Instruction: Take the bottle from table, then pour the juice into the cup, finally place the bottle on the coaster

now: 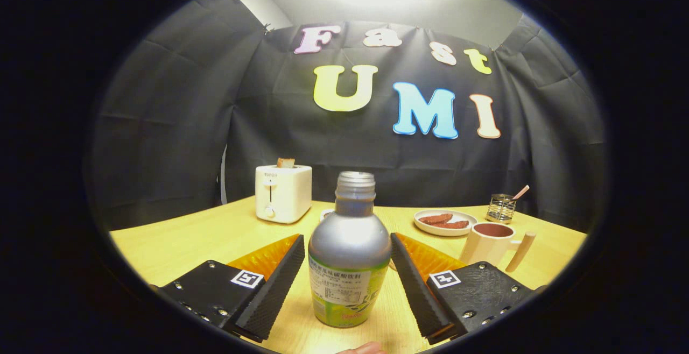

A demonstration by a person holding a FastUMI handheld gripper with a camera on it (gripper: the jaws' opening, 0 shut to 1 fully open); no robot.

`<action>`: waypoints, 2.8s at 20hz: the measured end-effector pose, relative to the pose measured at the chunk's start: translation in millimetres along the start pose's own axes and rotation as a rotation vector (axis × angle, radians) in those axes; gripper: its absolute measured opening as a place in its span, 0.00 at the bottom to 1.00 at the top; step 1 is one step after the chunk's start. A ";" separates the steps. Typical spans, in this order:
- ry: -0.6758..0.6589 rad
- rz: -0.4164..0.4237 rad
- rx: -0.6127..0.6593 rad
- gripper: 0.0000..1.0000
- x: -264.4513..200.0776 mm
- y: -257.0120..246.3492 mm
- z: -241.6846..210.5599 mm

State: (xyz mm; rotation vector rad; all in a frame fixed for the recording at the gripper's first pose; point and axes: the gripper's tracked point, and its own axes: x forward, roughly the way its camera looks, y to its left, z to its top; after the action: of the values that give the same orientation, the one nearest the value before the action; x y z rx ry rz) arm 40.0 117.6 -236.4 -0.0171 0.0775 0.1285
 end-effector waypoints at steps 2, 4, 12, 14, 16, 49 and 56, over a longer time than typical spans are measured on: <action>0.002 0.000 -0.024 0.97 2.5 1.5 -3.4; -0.003 -0.009 -0.042 0.93 1.8 1.9 -3.3; -0.020 -0.039 0.045 0.77 5.6 -14.3 23.9; -0.029 -0.021 0.160 0.77 9.3 -21.9 34.2; -0.038 -0.018 0.301 0.77 14.8 -35.5 42.7; -0.132 0.062 1.645 0.75 54.9 -106.8 74.5; -0.194 0.075 1.802 0.75 53.2 -121.1 76.3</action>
State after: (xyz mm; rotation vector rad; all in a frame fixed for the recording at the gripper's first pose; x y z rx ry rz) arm 114.0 5.9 -163.1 1.7954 -0.0220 0.0973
